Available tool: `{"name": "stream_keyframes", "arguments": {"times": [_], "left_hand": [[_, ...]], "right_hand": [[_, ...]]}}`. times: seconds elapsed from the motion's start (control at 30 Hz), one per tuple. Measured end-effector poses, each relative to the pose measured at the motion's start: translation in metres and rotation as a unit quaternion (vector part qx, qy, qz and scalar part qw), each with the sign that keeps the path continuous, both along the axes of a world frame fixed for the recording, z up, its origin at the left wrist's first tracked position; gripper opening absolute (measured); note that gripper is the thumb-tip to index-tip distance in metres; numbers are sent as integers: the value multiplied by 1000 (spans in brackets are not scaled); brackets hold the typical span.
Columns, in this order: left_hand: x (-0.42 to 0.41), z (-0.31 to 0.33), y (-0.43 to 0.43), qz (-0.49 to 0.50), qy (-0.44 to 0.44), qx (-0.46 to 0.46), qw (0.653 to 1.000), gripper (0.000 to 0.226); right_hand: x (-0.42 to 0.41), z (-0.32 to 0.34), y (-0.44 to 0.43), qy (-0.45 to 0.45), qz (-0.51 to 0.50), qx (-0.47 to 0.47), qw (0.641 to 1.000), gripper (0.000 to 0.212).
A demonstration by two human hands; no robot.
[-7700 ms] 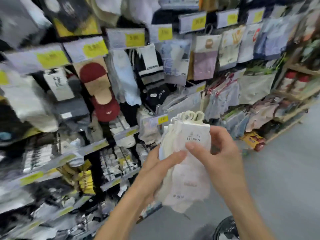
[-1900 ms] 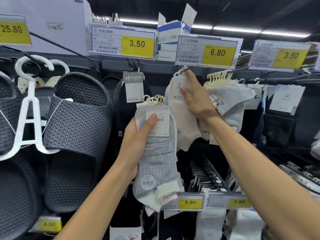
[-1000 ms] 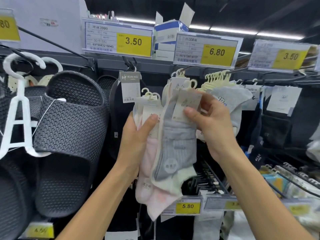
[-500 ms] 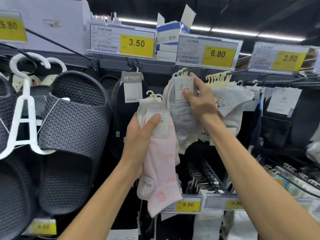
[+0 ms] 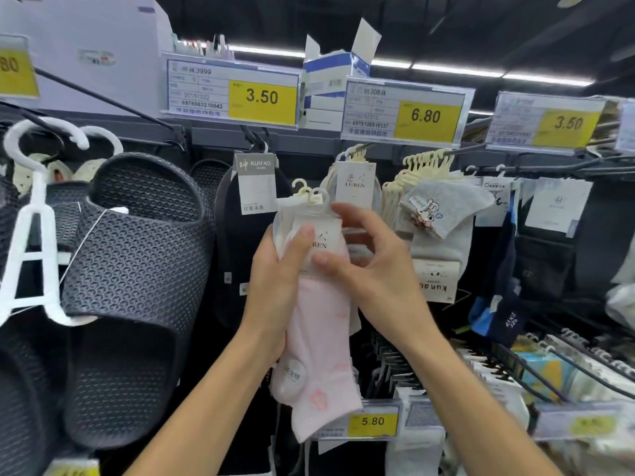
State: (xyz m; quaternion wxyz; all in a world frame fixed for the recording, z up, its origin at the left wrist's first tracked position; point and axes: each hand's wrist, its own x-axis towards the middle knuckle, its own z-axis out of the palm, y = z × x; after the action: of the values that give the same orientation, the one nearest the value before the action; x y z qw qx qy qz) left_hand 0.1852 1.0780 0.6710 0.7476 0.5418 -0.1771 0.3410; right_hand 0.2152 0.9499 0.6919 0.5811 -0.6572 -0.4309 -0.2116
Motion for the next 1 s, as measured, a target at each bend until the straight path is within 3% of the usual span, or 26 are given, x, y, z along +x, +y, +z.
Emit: {"name": "stream_keyframes", "arguments": {"times": [0.13,0.43,0.67,0.8,0.9,1.0], "left_hand": [[1,0,2,-44,31,-25,998,48],[6,2,3,31,-19,-10,999,19],[8,3,3,51,-38,-15,998,17],[10,0,10,104,-20,-16,994,26],[8,-1,14,112,-15,-26,993,26],[7,0,13,110,-14,-23,994,25]], "right_hand": [[10,1,-5,26,-9,18,999,41],[15,6,-10,45,21,94,994,41],[20,6,-9,97,94,62,989,30],[28,13,-14,99,34,128,986,31],[39,31,-19,106,-17,194,975,42],[50,49,-18,82,-46,162,982,52]]}}
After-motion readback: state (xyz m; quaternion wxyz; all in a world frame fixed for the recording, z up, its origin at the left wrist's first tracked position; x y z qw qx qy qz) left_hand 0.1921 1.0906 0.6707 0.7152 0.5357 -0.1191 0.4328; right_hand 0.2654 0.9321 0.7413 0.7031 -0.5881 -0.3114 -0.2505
